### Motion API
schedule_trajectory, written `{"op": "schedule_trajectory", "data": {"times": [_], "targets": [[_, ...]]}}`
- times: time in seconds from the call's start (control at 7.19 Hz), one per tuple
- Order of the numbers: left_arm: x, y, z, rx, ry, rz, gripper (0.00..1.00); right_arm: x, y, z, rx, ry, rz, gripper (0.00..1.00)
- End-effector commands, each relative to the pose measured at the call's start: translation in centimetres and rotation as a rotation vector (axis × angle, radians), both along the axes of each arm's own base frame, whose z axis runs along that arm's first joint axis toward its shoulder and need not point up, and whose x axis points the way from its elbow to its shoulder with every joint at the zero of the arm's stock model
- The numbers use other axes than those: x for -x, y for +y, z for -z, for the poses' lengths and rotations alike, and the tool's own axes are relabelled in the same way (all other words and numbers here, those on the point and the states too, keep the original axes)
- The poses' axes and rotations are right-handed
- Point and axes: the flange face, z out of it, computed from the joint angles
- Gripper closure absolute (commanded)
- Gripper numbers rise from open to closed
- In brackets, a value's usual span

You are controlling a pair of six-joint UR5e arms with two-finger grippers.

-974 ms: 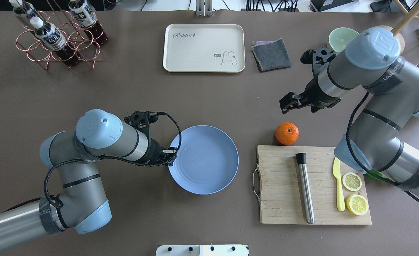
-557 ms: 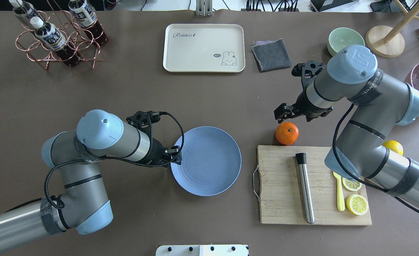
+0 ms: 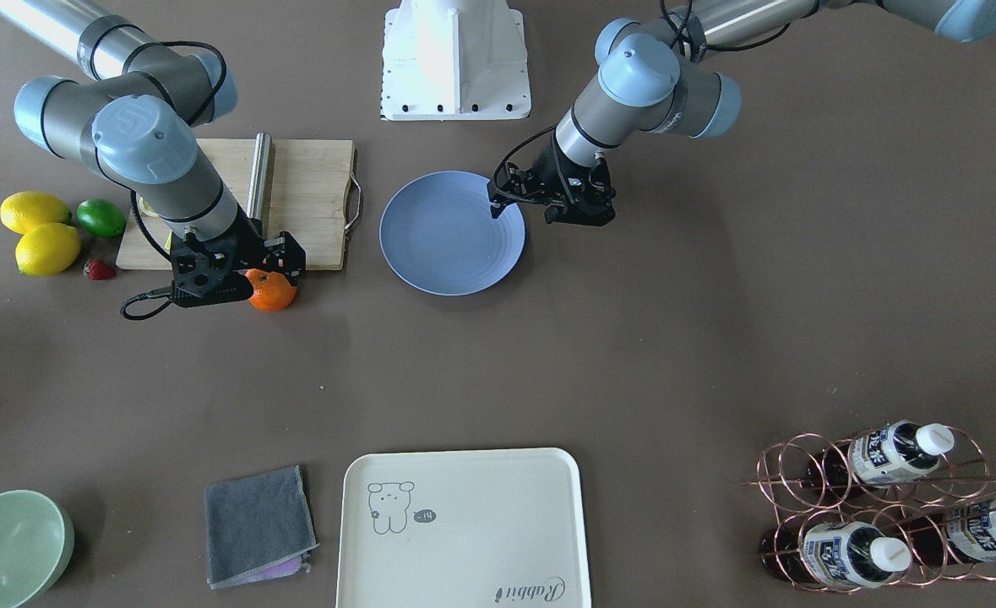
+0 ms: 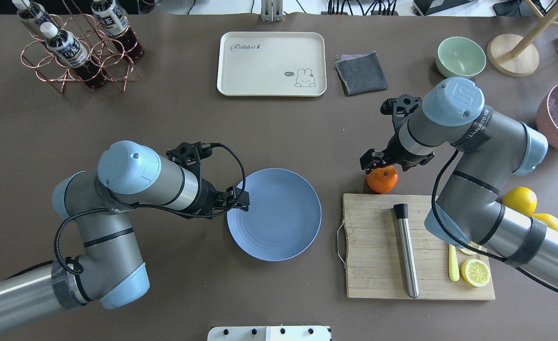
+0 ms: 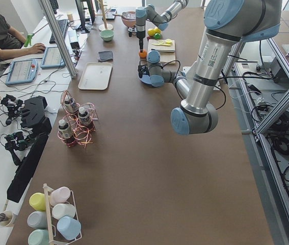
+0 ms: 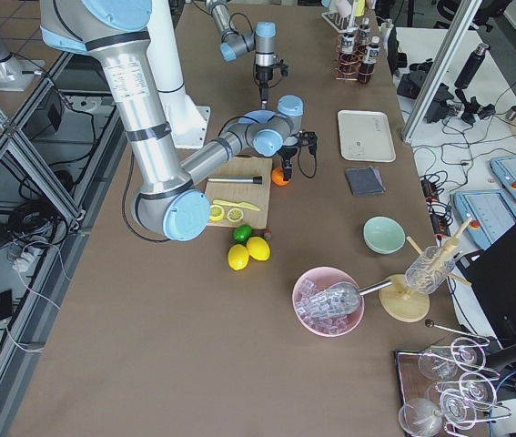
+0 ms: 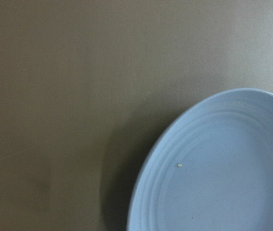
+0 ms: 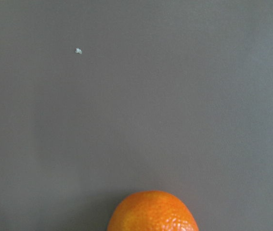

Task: Pick orange to plate
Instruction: 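Close the right gripper on the orange while left gripper sets plate down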

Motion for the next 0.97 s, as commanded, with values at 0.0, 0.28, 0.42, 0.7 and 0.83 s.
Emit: {"op": "schedule_trajectory", "data": {"times": [0.0, 0.28, 0.42, 0.7, 0.83], "targets": [[0.3, -0.1, 0.3, -0.002, 0.005, 0.004, 0.02, 1.0, 0.6, -1.3, 0.006, 0.003, 0.012, 0.0], [0.4, -0.1, 0.4, -0.001, 0.006, 0.005, 0.02, 1.1, 0.7, -1.1, 0.006, 0.001, 0.014, 0.17], [0.4, -0.1, 0.5, -0.003, 0.009, 0.005, 0.02, 1.1, 0.7, -1.1, 0.012, 0.001, 0.009, 0.45], [4.1, -2.3, 1.6, -0.013, 0.032, 0.04, 0.02, 1.2, 0.8, 0.2, 0.006, -0.015, 0.013, 1.0], [7.4, -4.8, -0.6, 0.005, 0.015, 0.045, 0.02, 1.7, 0.5, 3.9, 0.013, -0.055, -0.02, 1.0]]}}
